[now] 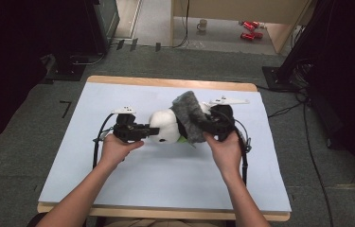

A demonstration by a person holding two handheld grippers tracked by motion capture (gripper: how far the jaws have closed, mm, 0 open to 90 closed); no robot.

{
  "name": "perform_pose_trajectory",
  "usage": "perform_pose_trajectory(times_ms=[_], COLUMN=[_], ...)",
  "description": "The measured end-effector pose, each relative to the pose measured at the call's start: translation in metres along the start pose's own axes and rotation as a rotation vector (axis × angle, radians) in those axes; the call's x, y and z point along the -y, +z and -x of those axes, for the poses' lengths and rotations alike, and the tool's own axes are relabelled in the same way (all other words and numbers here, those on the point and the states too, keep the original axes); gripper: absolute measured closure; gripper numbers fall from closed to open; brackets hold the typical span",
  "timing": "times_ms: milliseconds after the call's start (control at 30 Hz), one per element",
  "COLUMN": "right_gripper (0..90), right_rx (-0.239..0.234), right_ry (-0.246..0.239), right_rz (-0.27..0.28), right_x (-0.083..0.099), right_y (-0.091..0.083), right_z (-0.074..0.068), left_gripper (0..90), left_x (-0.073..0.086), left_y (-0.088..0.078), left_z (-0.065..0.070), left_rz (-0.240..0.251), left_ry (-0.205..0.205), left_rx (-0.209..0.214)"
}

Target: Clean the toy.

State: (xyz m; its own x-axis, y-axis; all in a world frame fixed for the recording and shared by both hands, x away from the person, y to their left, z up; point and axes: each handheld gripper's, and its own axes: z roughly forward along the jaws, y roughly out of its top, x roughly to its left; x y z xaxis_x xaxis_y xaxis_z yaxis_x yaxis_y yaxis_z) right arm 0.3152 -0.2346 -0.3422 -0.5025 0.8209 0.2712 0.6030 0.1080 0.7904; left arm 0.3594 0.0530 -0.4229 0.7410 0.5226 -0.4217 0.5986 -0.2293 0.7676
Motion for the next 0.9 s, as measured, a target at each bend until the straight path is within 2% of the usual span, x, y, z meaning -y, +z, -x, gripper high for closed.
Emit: perform_pose_trajectory(times_ms=[67, 167, 233, 367, 500, 567, 767, 900], right_gripper=[77.2, 77.2, 76.9, 77.1, 77.2, 77.2, 76.8, 76.7], right_rx=[-0.024, -0.014, -0.001, -0.012, -0.008, 0.005, 0.054, 0.092], right_ry=[-0.013, -0.028, -0.030, -0.020, -0.026, -0.026, -0.051, -0.056], right_rz=[-0.029, -0.094, -0.131, -0.154, -0.169, -0.171, -0.058, -0.086], right_x=[0.003, 0.012, 0.019, 0.027, 0.027, 0.024, 0.011, 0.014], right_y=[0.011, 0.029, 0.040, 0.047, 0.043, 0.036, 0.010, 0.017], right_z=[-0.009, -0.013, -0.009, 0.003, 0.010, 0.011, 0.011, 0.016], left_gripper=[69.3, 68.8, 68.7, 68.5, 68.4, 68.2, 66.8, 63.4], left_x=[0.001, 0.001, 0.002, 0.005, 0.004, 0.004, 0.007, 0.008], left_y=[0.003, 0.005, 0.006, 0.012, 0.013, 0.011, 0.010, 0.011], left_z=[0.005, 0.004, -0.001, -0.011, -0.013, -0.015, -0.015, -0.014], left_rz=[-0.004, -0.004, -0.018, -0.023, -0.011, -0.002, 0.008, 0.012], left_ry=[0.006, -0.009, -0.018, -0.034, -0.028, -0.026, 0.002, 0.018], left_rx=[-0.003, -0.011, -0.027, -0.030, -0.029, -0.043, -0.048, -0.040])
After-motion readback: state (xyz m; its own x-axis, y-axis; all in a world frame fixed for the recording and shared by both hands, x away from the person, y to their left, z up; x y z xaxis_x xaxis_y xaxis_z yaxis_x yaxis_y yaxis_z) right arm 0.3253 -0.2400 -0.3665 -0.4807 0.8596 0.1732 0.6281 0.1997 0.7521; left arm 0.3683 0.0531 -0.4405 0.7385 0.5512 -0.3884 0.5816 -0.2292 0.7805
